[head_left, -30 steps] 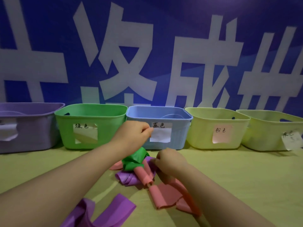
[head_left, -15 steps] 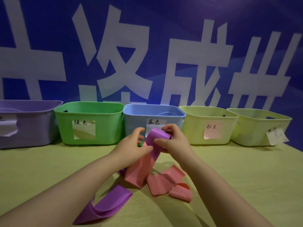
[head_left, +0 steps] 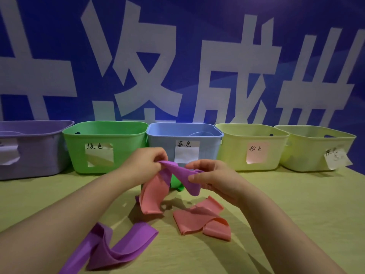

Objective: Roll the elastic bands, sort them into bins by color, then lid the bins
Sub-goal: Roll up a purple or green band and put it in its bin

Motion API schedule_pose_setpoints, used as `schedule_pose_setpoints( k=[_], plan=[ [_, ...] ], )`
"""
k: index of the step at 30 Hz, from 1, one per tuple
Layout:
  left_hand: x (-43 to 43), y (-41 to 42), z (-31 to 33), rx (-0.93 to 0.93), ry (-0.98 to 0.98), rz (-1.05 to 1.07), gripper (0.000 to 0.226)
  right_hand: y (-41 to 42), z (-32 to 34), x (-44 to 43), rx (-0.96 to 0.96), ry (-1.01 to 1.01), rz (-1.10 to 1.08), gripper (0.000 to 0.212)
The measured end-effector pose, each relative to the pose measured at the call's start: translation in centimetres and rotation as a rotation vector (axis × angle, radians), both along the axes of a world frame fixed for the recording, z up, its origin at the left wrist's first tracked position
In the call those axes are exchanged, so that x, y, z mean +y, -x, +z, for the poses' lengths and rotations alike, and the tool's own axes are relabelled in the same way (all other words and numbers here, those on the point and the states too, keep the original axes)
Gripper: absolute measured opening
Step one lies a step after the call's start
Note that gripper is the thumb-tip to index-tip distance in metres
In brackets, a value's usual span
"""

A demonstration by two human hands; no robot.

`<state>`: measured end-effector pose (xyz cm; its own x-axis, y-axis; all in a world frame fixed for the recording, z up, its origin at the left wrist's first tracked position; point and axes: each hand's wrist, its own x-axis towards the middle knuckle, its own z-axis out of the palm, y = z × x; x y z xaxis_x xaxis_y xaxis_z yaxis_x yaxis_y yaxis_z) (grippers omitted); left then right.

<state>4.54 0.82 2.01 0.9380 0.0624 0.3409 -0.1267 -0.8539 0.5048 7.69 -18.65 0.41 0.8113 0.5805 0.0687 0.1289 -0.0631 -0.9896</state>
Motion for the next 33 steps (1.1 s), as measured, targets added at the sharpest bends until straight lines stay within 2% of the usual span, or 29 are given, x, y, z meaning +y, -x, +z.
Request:
schedule_pose_setpoints(
  k=[2,4,8,13,16,18,20,24,29,33],
  plan=[
    [-0.2,-0.2,0.5,-0.023,-0.048,0.019,0.025,0.2,-0.1,0.4,-0.009,-0.026,-0.003,0.017],
    [-0.4,-0.5,0.6,-0.04,-0.034,0.063,0.021,0.1,-0.3,0.6,-0.006,-0.109,-0.041,0.021],
    [-0.3,-1.2,0.6,-0.045,0.104,0.168,0.018,-0.1,-0.1,0.0,-0.044,-0.227,-0.101,0.023],
    [0.2,-1.3,0.3,-0.094,0.216,0.231,0.021,-0.5,-0.1,-0.8,-0.108,-0.242,-0.141,0.022],
    [0.3,-1.0,0.0,0.03,0.184,0.21,0.014,-0.8,-0.3,-0.9,-0.166,-0.24,-0.254,0.021],
    [0.1,-0.9,-0.6,0.178,0.103,0.12,0.037,-0.8,-0.6,-0.7,-0.232,-0.202,-0.327,0.021],
    [-0.5,-0.8,-1.2,0.233,0.063,0.058,0.057,-0.8,-0.7,-0.4,-0.312,-0.174,-0.381,0.026],
    [-2.0,-0.5,-1.3,0.08,0.145,-0.059,0.051,-0.6,-0.8,0.2,-0.493,-0.14,-0.432,0.041],
    [-4.0,0.0,-1.4,-0.079,0.175,-0.225,0.052,0.1,-0.8,0.4,-0.601,-0.148,-0.355,0.044],
    [-4.4,0.0,-1.6,-0.195,0.291,-0.269,0.041,0.5,-0.5,0.5,-0.715,-0.103,-0.357,0.047]
  ],
)
